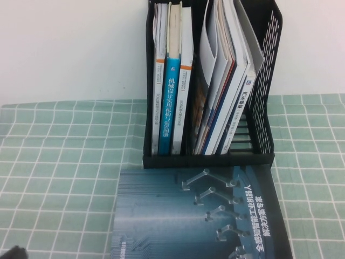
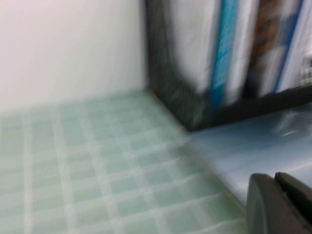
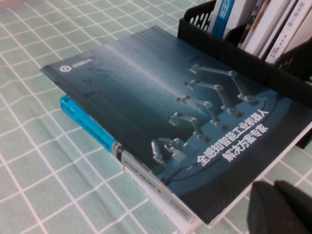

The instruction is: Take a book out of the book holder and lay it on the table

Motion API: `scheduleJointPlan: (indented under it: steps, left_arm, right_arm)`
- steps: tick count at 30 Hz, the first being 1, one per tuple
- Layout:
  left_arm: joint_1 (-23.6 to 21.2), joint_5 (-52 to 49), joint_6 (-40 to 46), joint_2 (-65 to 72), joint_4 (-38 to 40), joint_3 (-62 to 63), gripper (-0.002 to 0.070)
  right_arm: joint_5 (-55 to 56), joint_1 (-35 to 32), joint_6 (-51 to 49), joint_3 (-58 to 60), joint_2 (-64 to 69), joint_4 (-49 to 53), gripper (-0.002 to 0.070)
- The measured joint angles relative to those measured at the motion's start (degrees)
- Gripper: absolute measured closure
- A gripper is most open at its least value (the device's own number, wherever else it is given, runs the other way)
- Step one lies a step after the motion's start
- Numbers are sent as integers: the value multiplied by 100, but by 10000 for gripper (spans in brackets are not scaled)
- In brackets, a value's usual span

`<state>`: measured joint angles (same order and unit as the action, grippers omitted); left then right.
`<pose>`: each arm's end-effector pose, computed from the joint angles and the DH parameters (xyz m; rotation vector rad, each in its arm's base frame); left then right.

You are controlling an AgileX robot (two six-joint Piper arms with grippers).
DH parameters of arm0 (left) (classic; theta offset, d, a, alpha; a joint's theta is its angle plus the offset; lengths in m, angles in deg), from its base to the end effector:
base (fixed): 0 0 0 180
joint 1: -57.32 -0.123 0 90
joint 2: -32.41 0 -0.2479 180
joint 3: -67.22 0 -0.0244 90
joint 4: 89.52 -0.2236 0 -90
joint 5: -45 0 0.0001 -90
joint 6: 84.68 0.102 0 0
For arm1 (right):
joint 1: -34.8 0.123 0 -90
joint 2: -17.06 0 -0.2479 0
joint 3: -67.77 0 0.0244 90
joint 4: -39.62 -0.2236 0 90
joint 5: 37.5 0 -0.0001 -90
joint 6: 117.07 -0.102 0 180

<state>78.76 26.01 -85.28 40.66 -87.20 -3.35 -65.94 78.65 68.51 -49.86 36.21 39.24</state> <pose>0.0650 -0.0270 0.2119 0.2880 1.6933 -0.3256 0.0569 0.0551 0.2265 -0.8103 1.7690 0.4536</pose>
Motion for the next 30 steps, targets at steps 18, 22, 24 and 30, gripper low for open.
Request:
scheduleJointPlan:
  steps: [18,22,24,30]
  left_arm:
    - [-1126,-27,-1003,0,118,-681,678]
    - [-1235,-27,-1003,0,46,-681,678]
    - [-1352,-27,-1003,0,-20,-681,678]
    - [-1670,-27,-1003,0,-232,-681,678]
  right_arm:
    - [0,0,0,0,0,-13,673]
    - [0,0,0,0,0,-13,673]
    - [0,0,0,0,0,-13,673]
    - [0,0,4,0,0,-13,673]
